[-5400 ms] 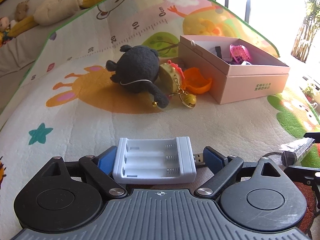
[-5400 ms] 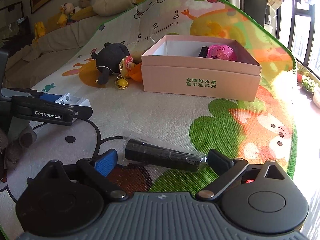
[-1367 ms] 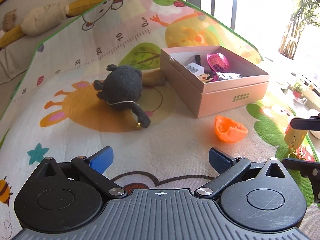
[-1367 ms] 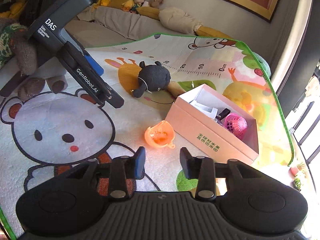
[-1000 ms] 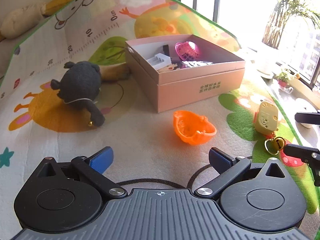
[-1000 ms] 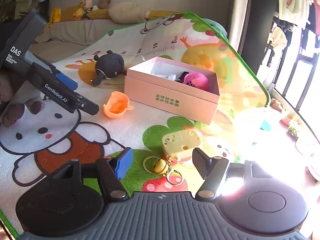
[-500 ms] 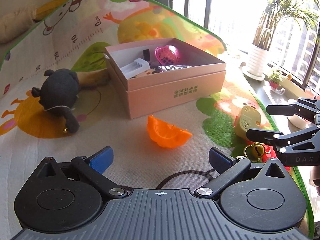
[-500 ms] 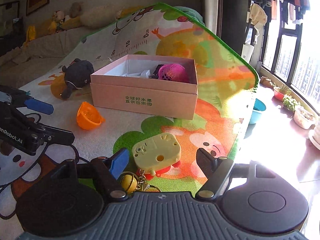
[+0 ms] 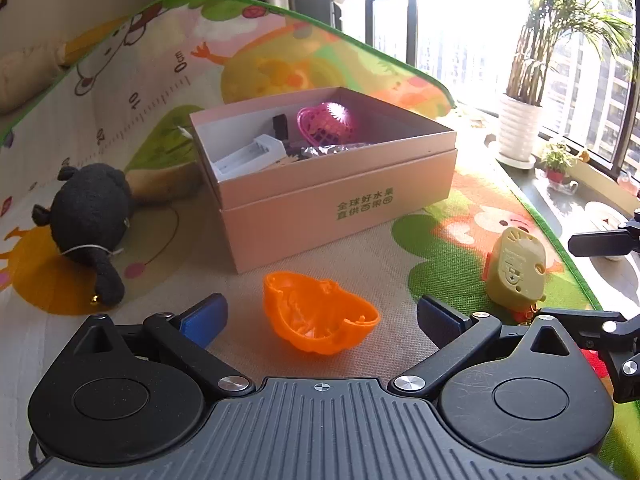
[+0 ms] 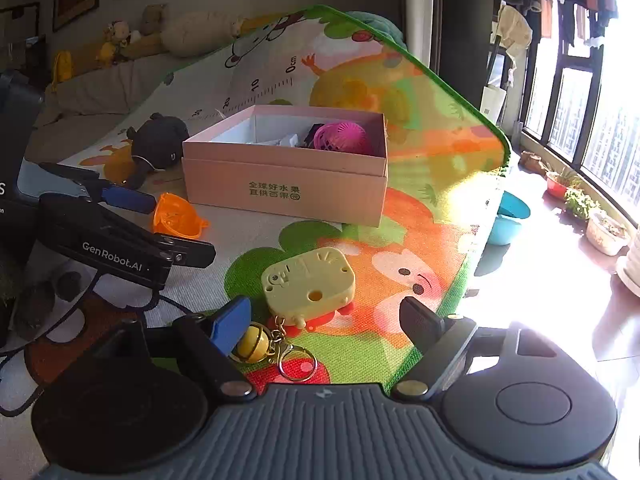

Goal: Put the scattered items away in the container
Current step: 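Lift the keychain with the right gripper while the left moves to the orange plastic piece, then grasp the orange plastic piece with the left gripper while the right holds the keychain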

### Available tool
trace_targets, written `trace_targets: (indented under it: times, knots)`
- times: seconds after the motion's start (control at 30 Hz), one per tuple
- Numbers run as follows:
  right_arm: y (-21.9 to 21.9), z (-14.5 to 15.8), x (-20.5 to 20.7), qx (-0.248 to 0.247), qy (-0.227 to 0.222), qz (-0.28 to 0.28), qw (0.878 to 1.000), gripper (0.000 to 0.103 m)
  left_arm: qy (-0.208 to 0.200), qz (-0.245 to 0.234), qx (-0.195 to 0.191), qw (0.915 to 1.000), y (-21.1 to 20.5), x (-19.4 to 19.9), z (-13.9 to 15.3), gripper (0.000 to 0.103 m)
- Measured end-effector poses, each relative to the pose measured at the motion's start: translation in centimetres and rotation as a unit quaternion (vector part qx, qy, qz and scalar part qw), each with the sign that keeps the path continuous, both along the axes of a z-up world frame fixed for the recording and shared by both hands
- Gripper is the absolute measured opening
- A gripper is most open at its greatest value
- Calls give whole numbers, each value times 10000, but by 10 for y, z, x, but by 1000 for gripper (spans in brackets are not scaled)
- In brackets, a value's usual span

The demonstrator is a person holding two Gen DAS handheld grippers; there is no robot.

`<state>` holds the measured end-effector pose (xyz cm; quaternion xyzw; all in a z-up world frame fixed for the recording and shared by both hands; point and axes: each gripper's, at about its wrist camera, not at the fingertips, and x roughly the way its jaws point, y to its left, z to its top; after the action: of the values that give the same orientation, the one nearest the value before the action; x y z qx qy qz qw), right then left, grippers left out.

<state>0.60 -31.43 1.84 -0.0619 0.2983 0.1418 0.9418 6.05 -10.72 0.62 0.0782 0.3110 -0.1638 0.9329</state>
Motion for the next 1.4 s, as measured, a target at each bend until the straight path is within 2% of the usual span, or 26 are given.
trace_targets:
  times: [0.3,0.5,0.6,0.73,0.87,1.0,1.23,1.4]
  knots:
    - [22,-6,2,356,381,435,9977,83,-124,455,-13,9989,30,-2,4,103]
    - [56,1,2,570,370,1199,9905,84,-4,797,-500,9956,61,-10,11,103]
    - [67,8,-7,446,194,1456,9881,84,-7,783,-640,9949,67,-18,11,103]
    - [64,15,-14,123,-29,1168,9931,84,41,702,-730,9949,67,-25,7,103]
    - [58,16,-13,-201,-150,523,9983,86,32,703,-801,9943,67,-29,1,103]
    - [55,10,2,-311,-20,-23,9995,86,-55,721,-881,9935,69,-32,1,103]
    - [53,-1,9,-629,217,28,9978,86,-103,765,-1067,9913,75,-35,1,103]
    - [37,-5,-1,-1075,46,-231,9939,88,-53,767,-1110,9908,76,-34,0,103]
